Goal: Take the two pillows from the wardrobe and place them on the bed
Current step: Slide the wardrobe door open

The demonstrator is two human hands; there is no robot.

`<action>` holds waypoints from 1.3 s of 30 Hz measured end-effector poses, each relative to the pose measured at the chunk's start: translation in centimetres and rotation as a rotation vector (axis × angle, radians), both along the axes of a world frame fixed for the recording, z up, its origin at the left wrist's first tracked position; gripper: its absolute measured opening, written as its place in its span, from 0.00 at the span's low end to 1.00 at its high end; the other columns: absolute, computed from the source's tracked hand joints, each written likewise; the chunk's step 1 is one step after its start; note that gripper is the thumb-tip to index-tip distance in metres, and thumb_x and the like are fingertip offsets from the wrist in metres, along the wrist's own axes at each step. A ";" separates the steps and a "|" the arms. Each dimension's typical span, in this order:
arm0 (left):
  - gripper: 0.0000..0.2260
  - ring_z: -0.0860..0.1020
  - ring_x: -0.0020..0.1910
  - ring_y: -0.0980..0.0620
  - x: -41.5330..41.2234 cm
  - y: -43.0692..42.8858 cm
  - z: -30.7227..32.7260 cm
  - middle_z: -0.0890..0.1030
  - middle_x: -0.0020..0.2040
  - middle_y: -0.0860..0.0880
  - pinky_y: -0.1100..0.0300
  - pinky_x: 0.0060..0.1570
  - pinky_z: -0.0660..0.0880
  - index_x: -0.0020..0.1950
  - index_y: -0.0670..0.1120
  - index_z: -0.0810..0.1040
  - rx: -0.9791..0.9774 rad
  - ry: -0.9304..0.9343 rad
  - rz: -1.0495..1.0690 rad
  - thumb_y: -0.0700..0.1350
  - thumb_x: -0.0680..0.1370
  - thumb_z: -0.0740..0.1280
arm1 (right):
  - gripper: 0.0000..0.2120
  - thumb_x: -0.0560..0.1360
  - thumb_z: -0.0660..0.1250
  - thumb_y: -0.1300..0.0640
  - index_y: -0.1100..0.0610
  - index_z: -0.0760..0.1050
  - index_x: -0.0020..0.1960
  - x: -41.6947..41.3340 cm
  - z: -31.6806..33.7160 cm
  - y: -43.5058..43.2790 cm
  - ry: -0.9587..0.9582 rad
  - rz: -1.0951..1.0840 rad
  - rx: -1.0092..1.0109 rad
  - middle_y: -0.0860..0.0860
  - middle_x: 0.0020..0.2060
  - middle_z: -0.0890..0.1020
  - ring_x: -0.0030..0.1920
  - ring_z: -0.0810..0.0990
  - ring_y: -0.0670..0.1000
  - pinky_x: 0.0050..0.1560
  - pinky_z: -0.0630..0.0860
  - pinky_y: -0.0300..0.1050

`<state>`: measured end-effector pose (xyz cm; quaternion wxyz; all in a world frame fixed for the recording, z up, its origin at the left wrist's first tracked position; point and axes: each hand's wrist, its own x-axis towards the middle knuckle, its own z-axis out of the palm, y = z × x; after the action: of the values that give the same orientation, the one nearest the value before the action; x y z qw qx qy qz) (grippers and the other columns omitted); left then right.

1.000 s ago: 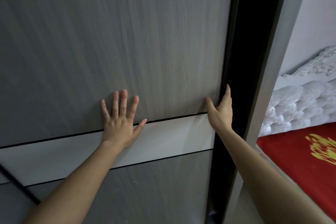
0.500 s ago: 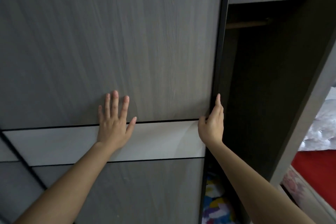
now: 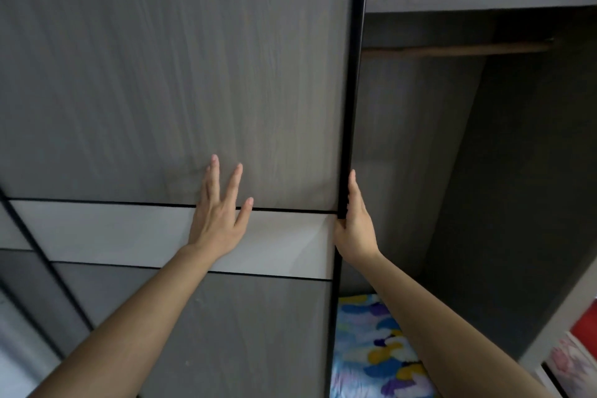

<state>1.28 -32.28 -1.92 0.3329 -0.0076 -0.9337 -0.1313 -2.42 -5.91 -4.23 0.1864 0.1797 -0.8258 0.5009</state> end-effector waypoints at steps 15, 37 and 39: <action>0.36 0.35 0.77 0.40 0.8 -8.8 -0.4 0.30 0.77 0.47 0.42 0.68 0.64 0.79 0.52 0.40 0.026 -0.218 0.125 0.39 0.78 0.60 | 0.50 0.72 0.56 0.73 0.35 0.34 0.77 0.5 0.8 -12.5 -0.101 0.234 0.111 0.48 0.77 0.58 0.38 0.73 0.40 0.34 0.74 0.37; 0.26 0.53 0.77 0.39 2.6 -9.3 -2.3 0.51 0.80 0.42 0.39 0.71 0.60 0.78 0.46 0.56 -0.177 -0.089 -0.013 0.49 0.81 0.57 | 0.35 0.79 0.60 0.53 0.45 0.46 0.80 1.7 -0.1 -11.2 0.079 0.093 0.644 0.52 0.79 0.56 0.74 0.63 0.58 0.62 0.74 0.55; 0.26 0.55 0.77 0.38 2.6 -6.0 -4.2 0.54 0.79 0.40 0.39 0.71 0.59 0.77 0.45 0.60 -0.233 -0.047 -0.124 0.51 0.80 0.56 | 0.34 0.79 0.60 0.52 0.47 0.49 0.80 2.2 -2.3 -7.4 0.040 0.016 0.737 0.54 0.79 0.57 0.75 0.63 0.59 0.67 0.70 0.56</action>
<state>3.90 -38.28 -6.14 0.2990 -0.1009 -0.9479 -0.0427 -0.23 -13.32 -6.52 0.1213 0.2509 -0.9457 0.1675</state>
